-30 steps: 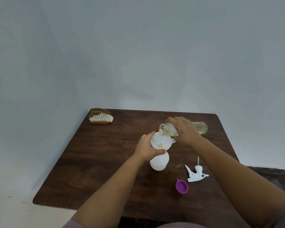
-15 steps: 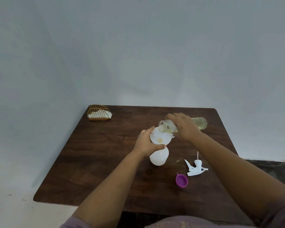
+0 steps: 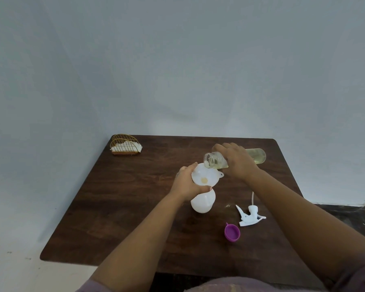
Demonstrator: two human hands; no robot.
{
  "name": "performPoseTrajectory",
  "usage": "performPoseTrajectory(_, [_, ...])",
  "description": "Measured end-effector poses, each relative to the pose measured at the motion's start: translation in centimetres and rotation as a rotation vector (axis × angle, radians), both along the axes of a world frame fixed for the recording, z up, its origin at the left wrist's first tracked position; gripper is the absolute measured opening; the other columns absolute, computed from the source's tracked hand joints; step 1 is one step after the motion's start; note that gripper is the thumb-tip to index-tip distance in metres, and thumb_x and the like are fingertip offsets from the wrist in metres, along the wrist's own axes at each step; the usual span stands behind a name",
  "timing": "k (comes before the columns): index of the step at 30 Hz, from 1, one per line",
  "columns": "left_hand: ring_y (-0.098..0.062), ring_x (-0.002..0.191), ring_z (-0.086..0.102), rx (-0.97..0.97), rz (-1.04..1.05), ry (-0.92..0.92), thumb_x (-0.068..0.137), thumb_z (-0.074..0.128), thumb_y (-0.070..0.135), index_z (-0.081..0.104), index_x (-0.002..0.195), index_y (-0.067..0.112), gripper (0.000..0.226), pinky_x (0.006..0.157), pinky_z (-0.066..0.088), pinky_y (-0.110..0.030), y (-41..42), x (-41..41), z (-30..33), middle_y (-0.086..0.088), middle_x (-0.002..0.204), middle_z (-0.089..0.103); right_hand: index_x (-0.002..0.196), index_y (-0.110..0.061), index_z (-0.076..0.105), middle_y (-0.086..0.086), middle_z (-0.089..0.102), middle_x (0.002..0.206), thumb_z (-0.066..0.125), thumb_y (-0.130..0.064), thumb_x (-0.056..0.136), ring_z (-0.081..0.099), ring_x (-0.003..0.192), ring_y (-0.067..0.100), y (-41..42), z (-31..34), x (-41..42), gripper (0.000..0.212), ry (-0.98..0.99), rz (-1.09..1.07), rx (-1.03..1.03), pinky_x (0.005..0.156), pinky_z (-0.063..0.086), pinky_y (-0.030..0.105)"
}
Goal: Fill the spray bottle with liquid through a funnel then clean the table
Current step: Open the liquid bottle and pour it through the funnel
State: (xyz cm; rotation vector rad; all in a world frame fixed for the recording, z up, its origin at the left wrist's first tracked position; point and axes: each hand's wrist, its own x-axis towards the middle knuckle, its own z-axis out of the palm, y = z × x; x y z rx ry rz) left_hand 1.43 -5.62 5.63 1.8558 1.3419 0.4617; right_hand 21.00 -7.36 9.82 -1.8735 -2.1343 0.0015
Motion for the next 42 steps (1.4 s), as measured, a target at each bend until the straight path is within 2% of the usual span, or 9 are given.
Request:
performPoseTrajectory(21, [-0.024, 0.132, 0.044, 0.006, -0.024, 0.04, 0.065, 0.085, 0.044, 0.039, 0.148, 0.023, 0.097, 0.105, 0.044, -0.043, 0.2, -0.01, 0.13, -0.002, 0.147, 0.043, 0.108, -0.025, 0.054, -0.007, 0.052, 0.088, 0.069, -0.024, 0.072, 0.048, 0.085, 0.018, -0.14, -0.32, 0.41, 0.039, -0.006, 0.0, -0.001, 0.073, 0.031, 0.03])
performPoseTrajectory(31, [-0.023, 0.131, 0.044, 0.013, -0.027, 0.038, 0.066, 0.086, 0.042, 0.039, 0.148, 0.022, 0.096, 0.105, 0.043, -0.041, 0.33, -0.11, 0.11, -0.002, 0.146, 0.043, 0.108, -0.026, 0.054, -0.005, 0.055, 0.089, 0.07, -0.021, 0.07, 0.051, 0.085, 0.02, -0.1, -0.45, 0.42, 0.041, -0.027, -0.013, 0.005, 0.072, 0.035, 0.031])
performPoseTrajectory(42, [-0.023, 0.132, 0.044, -0.007, -0.031, 0.004, 0.062, 0.087, 0.044, 0.042, 0.146, 0.023, 0.097, 0.106, 0.044, -0.045, 0.37, -0.41, 0.12, 0.0, 0.147, 0.044, 0.113, -0.023, 0.055, -0.002, 0.057, 0.094, 0.071, -0.024, 0.072, 0.05, 0.088, 0.02, -0.07, -0.33, 0.1, 0.044, -0.037, -0.005, -0.004, 0.074, 0.035, 0.031])
